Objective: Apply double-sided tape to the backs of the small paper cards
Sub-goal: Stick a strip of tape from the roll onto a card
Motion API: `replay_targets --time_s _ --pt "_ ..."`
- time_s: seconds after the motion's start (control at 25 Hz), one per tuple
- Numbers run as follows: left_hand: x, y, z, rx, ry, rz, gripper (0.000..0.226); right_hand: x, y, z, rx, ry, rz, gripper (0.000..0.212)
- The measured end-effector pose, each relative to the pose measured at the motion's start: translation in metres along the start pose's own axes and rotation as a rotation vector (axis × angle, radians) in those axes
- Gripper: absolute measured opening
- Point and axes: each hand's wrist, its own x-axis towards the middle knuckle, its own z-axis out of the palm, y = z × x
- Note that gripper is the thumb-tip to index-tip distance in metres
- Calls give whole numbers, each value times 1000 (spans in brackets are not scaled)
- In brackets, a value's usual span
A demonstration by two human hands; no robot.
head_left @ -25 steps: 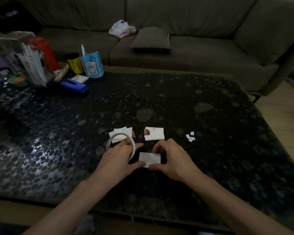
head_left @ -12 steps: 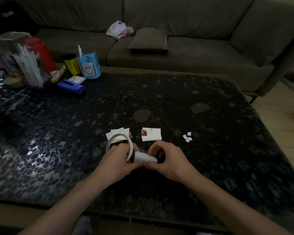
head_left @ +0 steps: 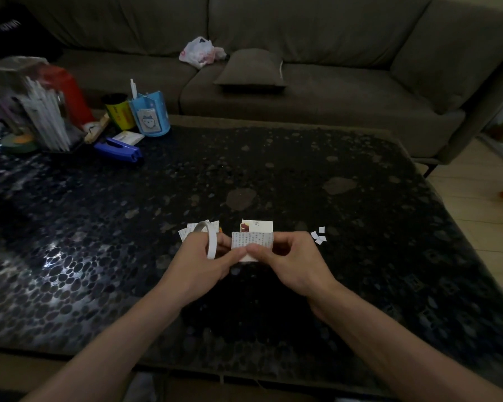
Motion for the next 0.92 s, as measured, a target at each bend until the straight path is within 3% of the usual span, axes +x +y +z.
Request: replay_targets --time_s 0.16,0.32,0.44,0.64,0.92 --pt "5 5 3 -111 84 -23 9 0 -2 4 150 72 -32 18" --pt "0 7 5 -142 44 0 14 0 -6 -2 48 65 -91 14" --pt "1 6 2 -143 103 31 12 -1 -6 -3 79 21 -116 14" --pt "0 5 6 -69 149 59 16 1 -4 4 -35 107 -163 7" --pt "-1 9 5 -108 144 119 14 -1 -8 4 0 80 -169 9"
